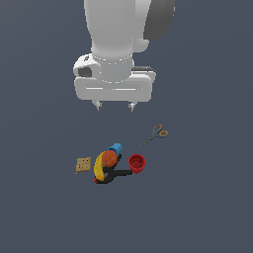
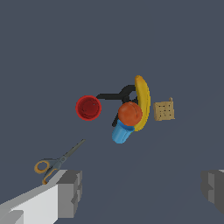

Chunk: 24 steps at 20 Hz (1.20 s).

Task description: Pick up a designated object from a clutter of objects.

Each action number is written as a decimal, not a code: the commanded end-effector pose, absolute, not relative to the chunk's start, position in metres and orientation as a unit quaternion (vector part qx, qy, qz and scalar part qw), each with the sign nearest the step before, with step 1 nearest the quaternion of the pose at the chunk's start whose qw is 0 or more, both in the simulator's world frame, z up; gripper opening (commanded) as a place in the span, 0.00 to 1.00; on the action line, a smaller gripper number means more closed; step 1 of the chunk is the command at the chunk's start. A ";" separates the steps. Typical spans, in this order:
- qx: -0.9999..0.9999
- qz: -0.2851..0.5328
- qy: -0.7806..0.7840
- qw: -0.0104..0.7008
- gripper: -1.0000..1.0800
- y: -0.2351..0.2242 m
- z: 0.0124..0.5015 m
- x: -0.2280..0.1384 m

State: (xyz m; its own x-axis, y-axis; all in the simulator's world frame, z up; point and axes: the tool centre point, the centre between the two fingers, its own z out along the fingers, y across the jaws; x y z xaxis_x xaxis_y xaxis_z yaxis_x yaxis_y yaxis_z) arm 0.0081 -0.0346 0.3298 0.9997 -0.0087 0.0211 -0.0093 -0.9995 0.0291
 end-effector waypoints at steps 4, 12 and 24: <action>0.999 0.010 -0.033 0.012 0.96 -0.027 0.309 0.019; 0.994 0.008 -0.105 0.006 0.96 -0.007 0.254 0.044; 0.973 0.003 -0.231 0.001 0.96 0.028 0.152 0.069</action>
